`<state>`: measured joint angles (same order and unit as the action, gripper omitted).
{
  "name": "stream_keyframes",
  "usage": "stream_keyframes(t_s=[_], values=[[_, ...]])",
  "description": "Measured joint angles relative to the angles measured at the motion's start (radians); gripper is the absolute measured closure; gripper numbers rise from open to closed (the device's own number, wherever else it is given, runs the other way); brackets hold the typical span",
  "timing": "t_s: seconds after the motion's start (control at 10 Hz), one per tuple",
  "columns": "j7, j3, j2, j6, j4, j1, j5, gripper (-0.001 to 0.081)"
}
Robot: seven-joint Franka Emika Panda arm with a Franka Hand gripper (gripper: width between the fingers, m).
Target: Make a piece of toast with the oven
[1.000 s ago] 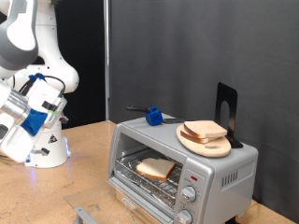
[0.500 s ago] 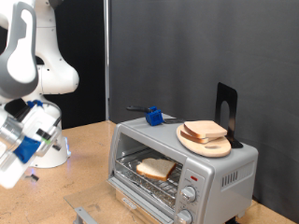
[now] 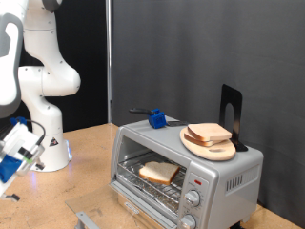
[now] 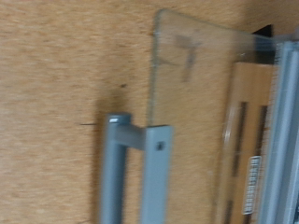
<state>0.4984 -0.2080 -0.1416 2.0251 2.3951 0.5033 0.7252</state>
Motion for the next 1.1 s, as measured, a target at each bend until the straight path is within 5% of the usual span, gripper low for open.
stream_keyframes(t_s=[0.6, 1.1], values=[[0.036, 0.082, -0.151, 0.075, -0.018, -0.020, 0.082, -0.0002], [0.049, 0.187, -0.180, 0.080, 0.025, -0.062, 0.139, -0.0002]])
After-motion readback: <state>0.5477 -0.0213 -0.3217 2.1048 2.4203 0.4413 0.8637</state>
